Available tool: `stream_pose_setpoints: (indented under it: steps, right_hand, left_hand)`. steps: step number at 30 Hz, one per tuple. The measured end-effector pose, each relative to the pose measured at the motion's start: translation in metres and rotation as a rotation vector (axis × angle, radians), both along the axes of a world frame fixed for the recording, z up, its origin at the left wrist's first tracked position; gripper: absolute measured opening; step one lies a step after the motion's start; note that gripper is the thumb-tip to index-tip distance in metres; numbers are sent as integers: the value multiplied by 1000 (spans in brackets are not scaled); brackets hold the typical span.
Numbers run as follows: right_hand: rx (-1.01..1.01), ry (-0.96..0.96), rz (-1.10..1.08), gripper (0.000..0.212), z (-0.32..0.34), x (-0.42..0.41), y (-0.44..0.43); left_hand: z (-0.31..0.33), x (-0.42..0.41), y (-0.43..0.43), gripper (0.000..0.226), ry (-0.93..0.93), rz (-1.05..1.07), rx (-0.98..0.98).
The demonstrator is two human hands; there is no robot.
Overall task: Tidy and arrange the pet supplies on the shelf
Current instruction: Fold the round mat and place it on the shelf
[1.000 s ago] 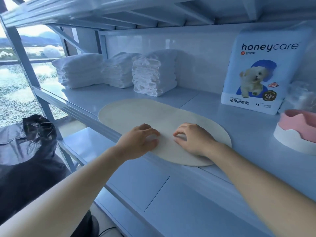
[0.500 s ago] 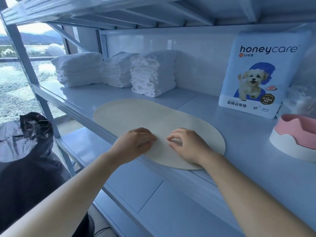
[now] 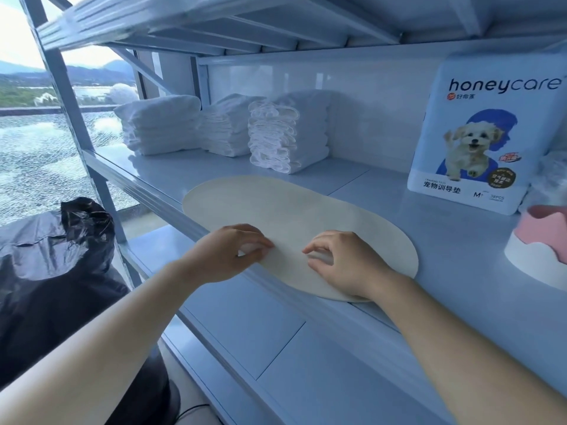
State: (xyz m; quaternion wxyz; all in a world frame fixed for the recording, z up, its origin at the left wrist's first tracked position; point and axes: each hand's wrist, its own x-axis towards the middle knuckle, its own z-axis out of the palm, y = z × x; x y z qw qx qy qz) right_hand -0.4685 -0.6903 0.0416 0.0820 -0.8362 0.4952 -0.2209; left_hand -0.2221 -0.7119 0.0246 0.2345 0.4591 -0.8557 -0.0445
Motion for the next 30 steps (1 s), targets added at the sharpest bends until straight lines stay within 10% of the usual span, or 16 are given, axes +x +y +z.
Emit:
stream_pose_setpoints:
  steps: [30]
  right_hand:
    - [99,99,-413,26,7,93,-158]
  left_hand:
    - [19,118,-224,33,-223,82,165]
